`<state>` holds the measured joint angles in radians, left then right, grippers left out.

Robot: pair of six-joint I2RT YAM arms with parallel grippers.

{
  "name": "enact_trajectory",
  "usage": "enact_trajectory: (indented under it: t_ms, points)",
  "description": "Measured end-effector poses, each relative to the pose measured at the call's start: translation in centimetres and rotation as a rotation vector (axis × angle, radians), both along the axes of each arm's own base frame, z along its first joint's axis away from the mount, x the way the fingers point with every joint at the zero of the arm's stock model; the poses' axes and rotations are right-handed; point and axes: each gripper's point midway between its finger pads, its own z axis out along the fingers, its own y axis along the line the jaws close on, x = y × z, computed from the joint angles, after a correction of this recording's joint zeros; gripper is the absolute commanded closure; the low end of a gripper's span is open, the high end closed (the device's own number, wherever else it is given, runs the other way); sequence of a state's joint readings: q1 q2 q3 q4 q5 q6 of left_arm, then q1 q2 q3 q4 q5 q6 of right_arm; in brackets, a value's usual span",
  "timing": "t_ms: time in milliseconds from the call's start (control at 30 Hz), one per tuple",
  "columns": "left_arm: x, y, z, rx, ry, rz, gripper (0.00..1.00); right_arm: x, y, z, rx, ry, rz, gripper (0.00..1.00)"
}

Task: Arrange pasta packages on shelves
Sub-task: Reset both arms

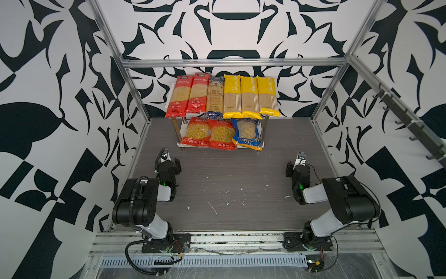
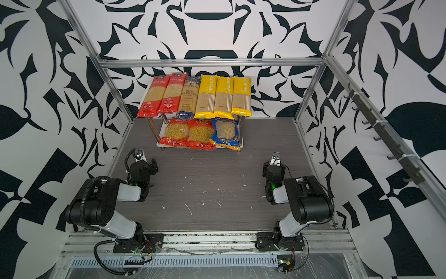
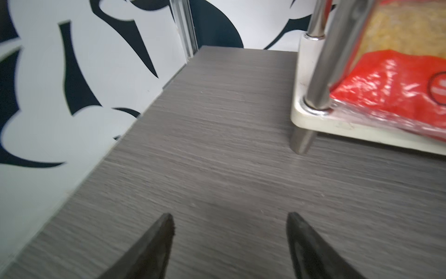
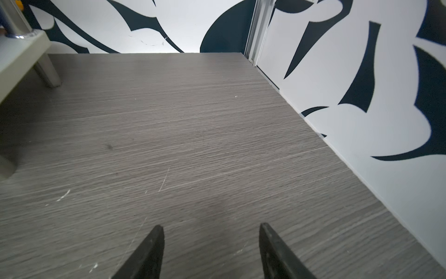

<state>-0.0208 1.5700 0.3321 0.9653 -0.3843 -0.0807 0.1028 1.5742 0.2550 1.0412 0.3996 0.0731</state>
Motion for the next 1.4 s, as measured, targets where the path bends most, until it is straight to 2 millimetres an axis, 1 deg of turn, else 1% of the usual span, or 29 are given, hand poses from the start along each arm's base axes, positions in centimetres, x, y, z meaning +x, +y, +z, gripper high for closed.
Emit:
enact_trajectory:
  t_ms: [33,67,100,133,167,800,1400]
  points:
    - [0.14,0.23,0.18,-0.001,-0.005,0.006,0.00,0.03,-0.02,0.07,0.001,-0.003,0.000,0.26]
    - [0.27,0.45,0.35,-0.007,-0.010,0.014,0.01,0.06,0.01,0.11,0.000,-0.005,0.002,0.17]
    - [0.33,0.63,0.44,-0.010,-0.013,0.021,0.00,0.08,0.04,0.14,-0.003,-0.005,0.006,0.12]
    - [0.36,0.73,0.48,-0.013,-0.015,0.025,0.01,0.10,0.06,0.17,-0.001,-0.007,0.006,0.03]
    - [0.35,0.78,0.47,-0.016,-0.015,0.027,0.01,0.13,0.11,0.22,0.000,-0.009,0.009,0.00]
    - [0.28,0.78,0.26,-0.025,-0.009,0.030,0.01,0.60,0.20,0.58,0.001,-0.016,0.014,0.00]
    - [0.28,0.78,0.25,-0.025,-0.008,0.030,0.01,0.70,0.38,0.23,0.003,0.005,0.023,0.00]
